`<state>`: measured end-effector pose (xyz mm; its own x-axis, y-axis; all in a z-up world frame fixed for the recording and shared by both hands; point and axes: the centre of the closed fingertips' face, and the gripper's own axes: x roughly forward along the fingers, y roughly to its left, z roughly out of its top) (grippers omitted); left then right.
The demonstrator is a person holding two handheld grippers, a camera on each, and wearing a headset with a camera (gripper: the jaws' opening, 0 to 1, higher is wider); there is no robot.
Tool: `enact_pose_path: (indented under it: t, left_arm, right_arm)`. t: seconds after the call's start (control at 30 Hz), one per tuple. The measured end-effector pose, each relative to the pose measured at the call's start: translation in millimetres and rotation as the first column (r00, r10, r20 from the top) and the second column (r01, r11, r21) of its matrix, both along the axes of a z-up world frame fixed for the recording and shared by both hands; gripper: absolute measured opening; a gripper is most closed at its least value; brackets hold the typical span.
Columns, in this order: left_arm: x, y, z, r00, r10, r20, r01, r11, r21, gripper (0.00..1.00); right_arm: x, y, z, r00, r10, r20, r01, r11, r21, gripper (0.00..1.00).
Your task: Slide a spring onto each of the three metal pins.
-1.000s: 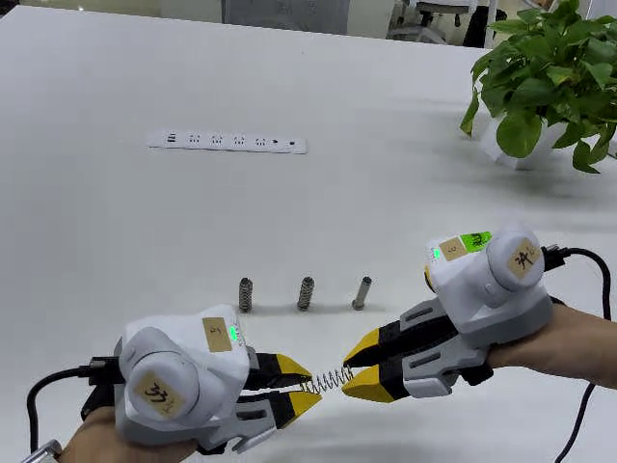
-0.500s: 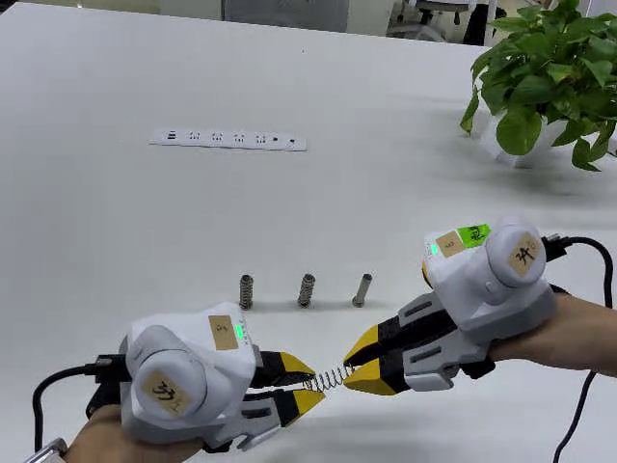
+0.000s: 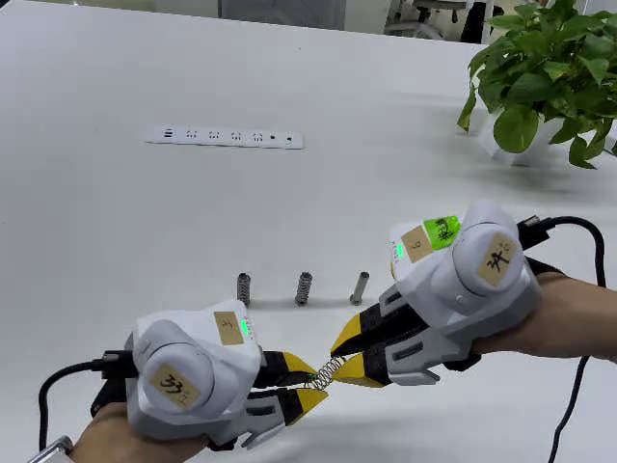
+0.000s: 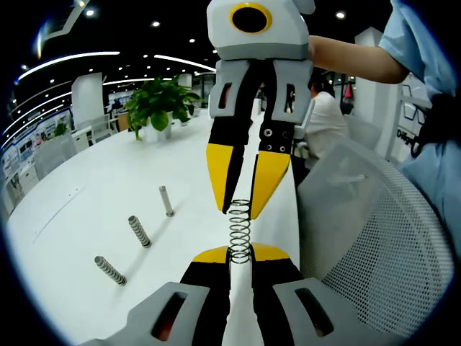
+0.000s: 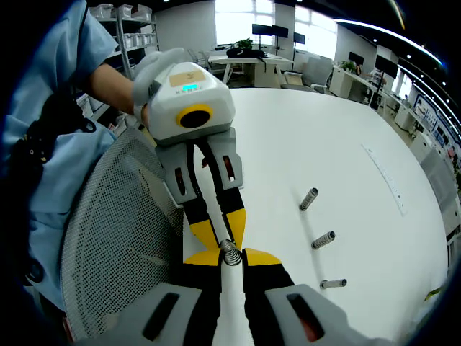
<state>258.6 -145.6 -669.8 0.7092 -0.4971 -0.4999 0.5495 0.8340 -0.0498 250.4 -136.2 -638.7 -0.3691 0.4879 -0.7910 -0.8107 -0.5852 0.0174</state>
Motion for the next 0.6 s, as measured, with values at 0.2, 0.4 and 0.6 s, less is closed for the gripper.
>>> enact_pose_path:
  t: [0.2, 0.4, 0.6]
  left_arm:
    - [-0.2, 0.9, 0.3, 1.0, 0.001, 0.001, -0.001, 1.0, -0.006, 0.09]
    - [1.0, -0.7, 2.3, 1.0, -0.006, 0.016, 0.006, 1.0, -0.008, 0.09]
    - [0.8, -3.1, 4.2, 1.0, -0.026, 0.016, 0.026, 1.0, 0.001, 0.09]
  right_arm:
    - [0.5, 2.3, 0.4, 1.0, 0.013, 0.012, -0.013, 1.0, 0.005, 0.12]
    - [-1.5, -0.9, 5.7, 0.999, 0.049, 0.003, -0.049, 0.999, 0.006, 0.16]
    - [4.4, -2.7, 9.2, 0.996, 0.091, 0.02, -0.09, 0.995, -0.042, 0.22]
